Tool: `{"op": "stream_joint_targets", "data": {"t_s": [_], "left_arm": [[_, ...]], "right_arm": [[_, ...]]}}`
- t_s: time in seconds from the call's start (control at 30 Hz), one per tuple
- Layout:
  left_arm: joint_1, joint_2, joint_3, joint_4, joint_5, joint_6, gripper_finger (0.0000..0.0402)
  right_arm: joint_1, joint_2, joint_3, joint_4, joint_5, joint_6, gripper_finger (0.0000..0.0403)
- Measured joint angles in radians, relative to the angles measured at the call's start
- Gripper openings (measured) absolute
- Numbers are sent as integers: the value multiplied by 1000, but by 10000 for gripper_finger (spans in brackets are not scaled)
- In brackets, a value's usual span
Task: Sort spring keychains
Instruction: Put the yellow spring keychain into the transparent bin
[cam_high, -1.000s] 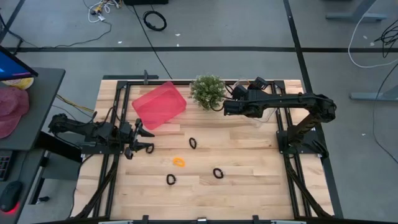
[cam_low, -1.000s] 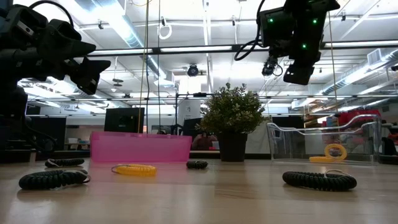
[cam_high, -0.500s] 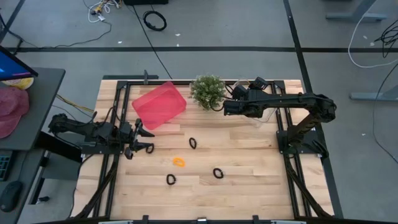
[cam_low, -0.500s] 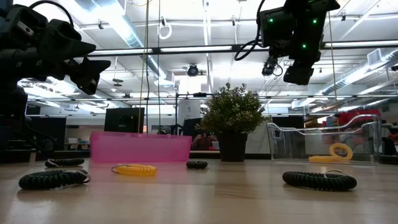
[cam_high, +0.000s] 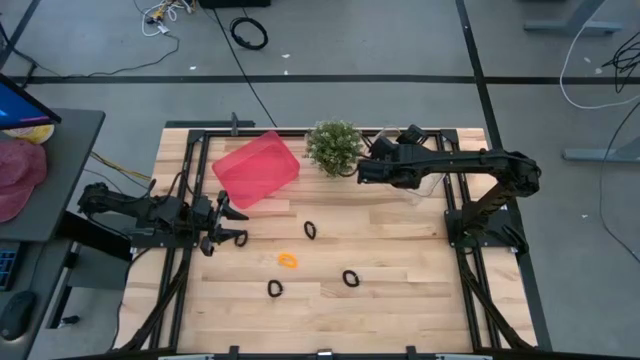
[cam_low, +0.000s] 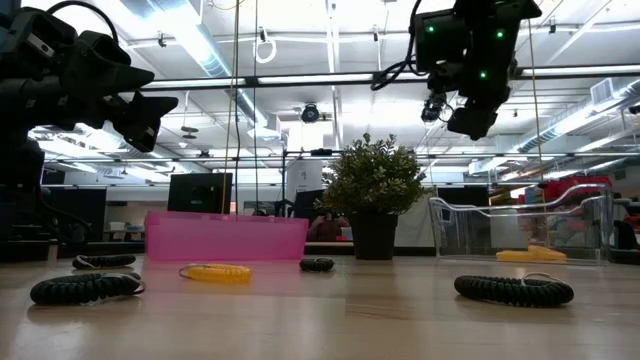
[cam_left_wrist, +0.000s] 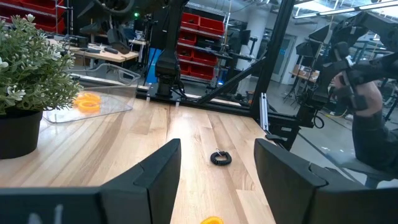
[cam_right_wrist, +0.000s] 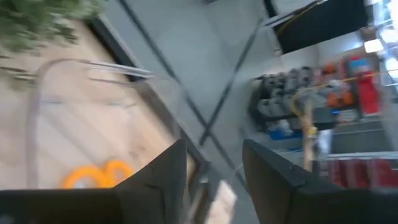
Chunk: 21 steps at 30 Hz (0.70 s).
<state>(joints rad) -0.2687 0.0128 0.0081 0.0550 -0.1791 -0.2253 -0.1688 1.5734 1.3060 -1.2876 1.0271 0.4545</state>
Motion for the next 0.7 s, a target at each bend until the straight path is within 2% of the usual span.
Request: {"op": "stream_joint_targets", "data": {"t_s": [0.4,0.7], "left_arm": [[0,0,0,0,0,0,209],[0,0,0,0,0,0,209]], "right_arm": [[34,0,0,228,-405,-71,160],[165,3,0,388,-595,-113,160]]}}
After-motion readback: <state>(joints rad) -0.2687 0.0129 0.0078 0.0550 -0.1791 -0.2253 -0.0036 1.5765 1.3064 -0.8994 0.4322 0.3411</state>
